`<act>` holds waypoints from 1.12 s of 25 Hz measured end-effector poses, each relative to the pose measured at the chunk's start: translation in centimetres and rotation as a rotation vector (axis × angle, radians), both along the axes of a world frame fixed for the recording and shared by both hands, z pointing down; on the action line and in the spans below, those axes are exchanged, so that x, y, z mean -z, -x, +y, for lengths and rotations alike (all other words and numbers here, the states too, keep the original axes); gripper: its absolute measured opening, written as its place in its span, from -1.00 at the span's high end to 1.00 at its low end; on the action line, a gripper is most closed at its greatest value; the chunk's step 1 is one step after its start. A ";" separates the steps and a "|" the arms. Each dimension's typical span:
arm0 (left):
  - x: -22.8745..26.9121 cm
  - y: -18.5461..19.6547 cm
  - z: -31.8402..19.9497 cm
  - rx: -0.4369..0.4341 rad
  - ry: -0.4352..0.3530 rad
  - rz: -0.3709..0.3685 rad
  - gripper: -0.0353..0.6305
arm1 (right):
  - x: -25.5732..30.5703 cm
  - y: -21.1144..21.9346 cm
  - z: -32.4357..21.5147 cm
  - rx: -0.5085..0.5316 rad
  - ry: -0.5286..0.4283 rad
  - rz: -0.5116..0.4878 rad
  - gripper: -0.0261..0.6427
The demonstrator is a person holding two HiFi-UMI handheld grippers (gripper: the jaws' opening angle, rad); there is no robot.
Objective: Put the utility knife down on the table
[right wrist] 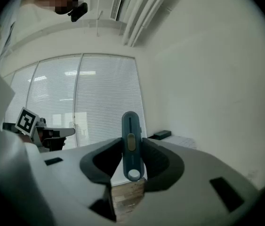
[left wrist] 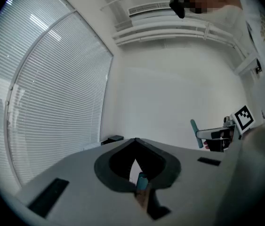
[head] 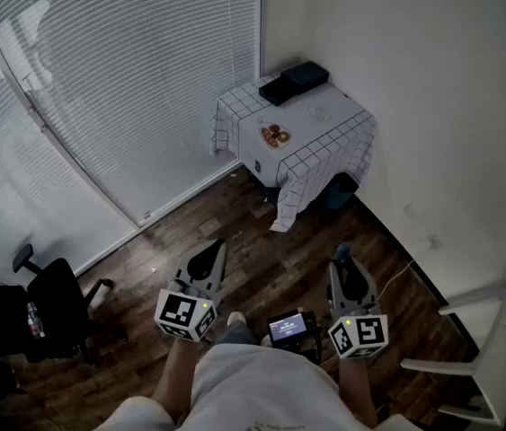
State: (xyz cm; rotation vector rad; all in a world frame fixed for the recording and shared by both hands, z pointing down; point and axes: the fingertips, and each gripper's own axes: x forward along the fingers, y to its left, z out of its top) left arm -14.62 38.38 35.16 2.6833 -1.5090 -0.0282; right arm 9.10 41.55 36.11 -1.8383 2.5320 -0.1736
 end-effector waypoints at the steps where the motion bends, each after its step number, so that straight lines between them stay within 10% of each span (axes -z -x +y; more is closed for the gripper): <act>1: 0.2 0.1 0.2 -0.002 -0.003 0.005 0.87 | 0.1 0.3 0.3 0.005 -0.009 -0.006 0.51; 28: 0.4 -3.5 -1.5 -0.047 -0.017 -0.050 0.87 | 0.9 -3.4 1.1 -0.057 -0.002 -0.140 0.51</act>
